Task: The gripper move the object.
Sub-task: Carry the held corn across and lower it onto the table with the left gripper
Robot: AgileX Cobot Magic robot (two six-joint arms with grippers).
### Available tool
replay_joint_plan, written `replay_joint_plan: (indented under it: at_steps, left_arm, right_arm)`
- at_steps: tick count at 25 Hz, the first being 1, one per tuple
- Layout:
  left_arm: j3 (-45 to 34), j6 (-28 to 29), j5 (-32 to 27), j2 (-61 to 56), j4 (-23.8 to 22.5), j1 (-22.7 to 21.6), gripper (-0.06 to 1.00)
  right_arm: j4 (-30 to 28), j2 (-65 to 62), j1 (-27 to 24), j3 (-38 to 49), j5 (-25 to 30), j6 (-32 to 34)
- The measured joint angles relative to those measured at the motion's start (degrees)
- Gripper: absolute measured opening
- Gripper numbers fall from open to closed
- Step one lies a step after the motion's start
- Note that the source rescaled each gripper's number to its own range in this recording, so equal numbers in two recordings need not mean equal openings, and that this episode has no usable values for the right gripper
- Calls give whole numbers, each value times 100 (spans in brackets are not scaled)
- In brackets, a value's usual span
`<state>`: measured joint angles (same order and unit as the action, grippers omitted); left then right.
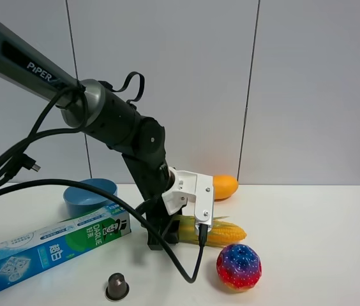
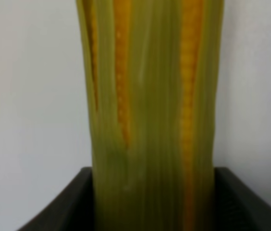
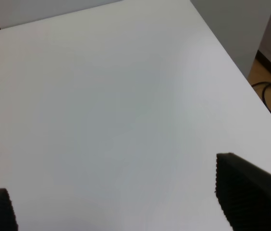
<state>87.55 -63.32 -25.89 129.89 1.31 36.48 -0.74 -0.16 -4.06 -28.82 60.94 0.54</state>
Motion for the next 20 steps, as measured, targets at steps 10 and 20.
replay_joint_plan:
  at_steps: [10, 20]
  left_arm:
    - [310, 191, -803, -890, -131, 0, 2]
    - [967, 2542, -1788, -1937, 313, 0, 2]
  right_arm:
    - [0, 0, 0, 0, 0, 0]
    - [0, 0, 0, 0, 0, 0]
